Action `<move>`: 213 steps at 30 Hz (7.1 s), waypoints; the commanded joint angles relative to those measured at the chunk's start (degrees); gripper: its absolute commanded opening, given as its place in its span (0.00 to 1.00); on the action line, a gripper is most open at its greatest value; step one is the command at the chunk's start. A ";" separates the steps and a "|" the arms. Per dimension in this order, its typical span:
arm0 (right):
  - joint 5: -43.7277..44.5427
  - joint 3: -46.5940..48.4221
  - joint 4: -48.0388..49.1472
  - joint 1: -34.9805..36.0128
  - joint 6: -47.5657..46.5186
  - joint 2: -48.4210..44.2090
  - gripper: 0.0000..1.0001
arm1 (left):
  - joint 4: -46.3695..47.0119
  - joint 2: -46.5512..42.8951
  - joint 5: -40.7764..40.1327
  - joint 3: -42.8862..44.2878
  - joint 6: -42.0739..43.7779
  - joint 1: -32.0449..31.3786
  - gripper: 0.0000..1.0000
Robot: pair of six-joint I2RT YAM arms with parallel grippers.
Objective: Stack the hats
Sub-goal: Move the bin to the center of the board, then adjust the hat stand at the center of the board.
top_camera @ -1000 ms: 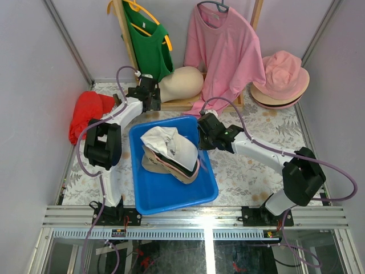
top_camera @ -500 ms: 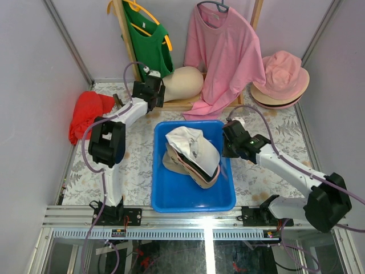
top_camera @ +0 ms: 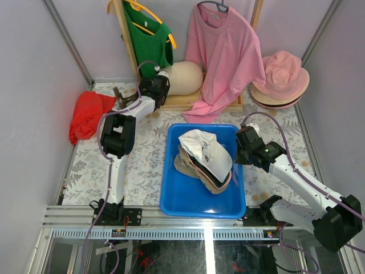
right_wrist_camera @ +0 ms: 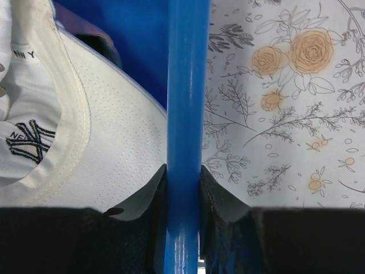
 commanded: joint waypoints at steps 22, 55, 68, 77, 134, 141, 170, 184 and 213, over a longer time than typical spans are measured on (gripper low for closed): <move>-1.15 -2.06 2.13 -1.15 -2.71 -1.36 0.00 | 27.91 3.40 -7.74 -3.26 6.37 0.16 1.00; -4.69 -7.41 12.71 -1.16 -3.35 3.22 0.00 | 29.66 11.94 6.96 4.07 15.04 5.45 0.99; -3.30 -6.07 8.33 -2.94 -4.62 1.39 0.00 | 13.88 11.31 13.22 5.05 7.27 5.36 0.54; -2.97 -4.56 3.66 -6.47 -5.74 -1.78 0.00 | 7.96 10.08 14.63 3.48 0.07 4.71 0.20; -1.16 24.47 1.85 -12.12 -4.51 2.99 0.66 | -8.95 -24.19 2.24 -16.49 -54.23 10.54 0.80; -2.07 28.27 7.38 -6.64 -4.83 9.56 0.66 | -7.44 -18.99 -0.18 -12.23 -55.28 13.82 0.82; -6.66 35.50 15.79 -2.12 -6.03 24.36 0.64 | 13.17 -6.44 2.90 -9.84 -50.75 16.18 0.65; -5.16 36.76 15.41 -0.07 -6.19 25.70 0.63 | 18.50 -10.37 5.60 -20.15 -51.07 16.55 0.05; -2.44 32.80 18.78 2.69 -6.99 24.28 0.62 | 34.43 -33.59 13.35 -48.26 -53.21 16.58 0.00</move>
